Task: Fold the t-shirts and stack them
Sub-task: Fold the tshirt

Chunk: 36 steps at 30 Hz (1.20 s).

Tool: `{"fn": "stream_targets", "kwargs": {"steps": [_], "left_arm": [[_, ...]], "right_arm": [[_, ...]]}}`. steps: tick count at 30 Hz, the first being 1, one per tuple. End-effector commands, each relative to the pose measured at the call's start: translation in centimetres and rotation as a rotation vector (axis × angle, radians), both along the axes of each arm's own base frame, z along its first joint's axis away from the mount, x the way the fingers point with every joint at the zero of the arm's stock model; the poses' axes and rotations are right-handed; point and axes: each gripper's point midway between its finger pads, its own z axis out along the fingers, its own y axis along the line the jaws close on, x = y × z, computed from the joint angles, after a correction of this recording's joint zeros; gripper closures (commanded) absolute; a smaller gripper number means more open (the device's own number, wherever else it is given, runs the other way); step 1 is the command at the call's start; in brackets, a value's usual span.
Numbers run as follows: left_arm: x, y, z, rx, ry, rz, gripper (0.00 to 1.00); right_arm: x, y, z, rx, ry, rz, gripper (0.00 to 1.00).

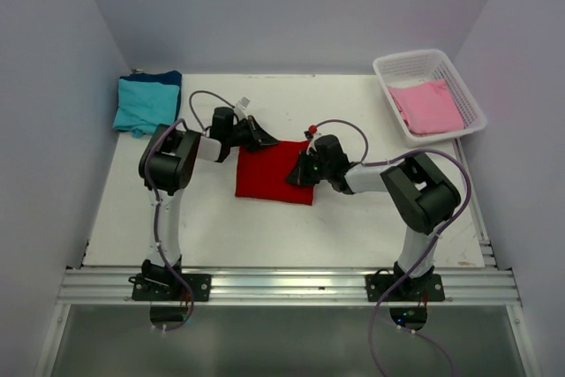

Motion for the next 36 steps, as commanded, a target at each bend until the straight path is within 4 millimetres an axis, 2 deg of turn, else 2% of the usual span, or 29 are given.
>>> {"fn": "stream_targets", "kwargs": {"steps": [1,3,5,8,9,10,12,13,14,15,16,17,18,20,23,24,27,30,36], "left_arm": [[4.3,7.6,-3.1,0.189,0.018,0.239,1.00],[4.6,8.5,-3.1,0.173,0.017,0.253,1.00],[5.0,9.4,-1.9,0.128,-0.012,0.262,1.00],[4.9,10.0,1.3,0.055,-0.074,0.271,1.00],[4.7,10.2,3.4,0.037,-0.120,0.276,1.00],[4.5,10.3,4.6,0.033,-0.144,0.271,0.98],[3.8,10.5,6.8,0.041,-0.199,0.271,0.92],[2.8,10.6,9.1,0.041,-0.244,0.271,0.89],[2.1,10.7,9.9,0.051,-0.262,0.269,0.86],[1.1,11.0,9.7,0.087,-0.248,0.261,0.78],[0.0,11.4,11.1,0.109,-0.269,0.275,0.74],[-0.8,11.6,11.0,0.132,-0.260,0.276,0.71],[-2.6,11.7,10.5,0.174,-0.234,0.259,0.64],[-4.2,12.1,9.3,0.225,-0.207,0.252,0.57],[-7.4,13.0,5.8,0.313,-0.102,0.234,0.44],[-8.9,13.3,4.2,0.336,-0.057,0.224,0.33],[-11.0,13.8,2.3,0.365,-0.016,0.219,0.15],[-11.9,13.9,1.7,0.374,-0.011,0.206,0.10],[-11.9,13.7,1.0,0.370,-0.008,0.188,0.10]], "right_arm": [[-2.9,-2.3,-2.9,-0.116,0.095,0.013,1.00],[-3.0,-2.4,-3.0,-0.120,0.095,0.015,1.00],[-3.1,-2.5,-3.1,-0.123,0.096,0.013,1.00],[-3.1,-2.6,-3.4,-0.131,0.097,0.014,1.00],[-3.0,-2.6,-3.3,-0.130,0.093,0.016,1.00],[-3.0,-2.6,-3.4,-0.132,0.089,0.021,1.00],[-2.8,-2.3,-3.2,-0.122,0.079,0.022,1.00],[-2.6,-2.2,-3.2,-0.117,0.076,0.026,1.00],[-2.6,-2.0,-3.3,-0.115,0.077,0.030,1.00],[-2.2,-1.7,-3.0,-0.103,0.064,0.033,1.00],[-2.1,-1.4,-2.8,-0.087,0.065,0.042,1.00],[-1.9,-1.2,-2.7,-0.079,0.063,0.042,1.00],[-1.5,-0.7,-2.5,-0.066,0.058,0.044,1.00],[-1.0,-0.1,-2.1,-0.052,0.055,0.054,1.00],[-0.5,0.2,-1.8,-0.050,0.049,0.056,1.00],[-0.3,0.4,-1.5,-0.045,0.043,0.057,1.00],[-0.2,0.4,-1.2,-0.045,0.037,0.057,1.00],[-0.3,0.2,-1.4,-0.053,0.036,0.058,1.00],[-0.5,0.0,-1.3,-0.057,0.036,0.054,1.00]]}}
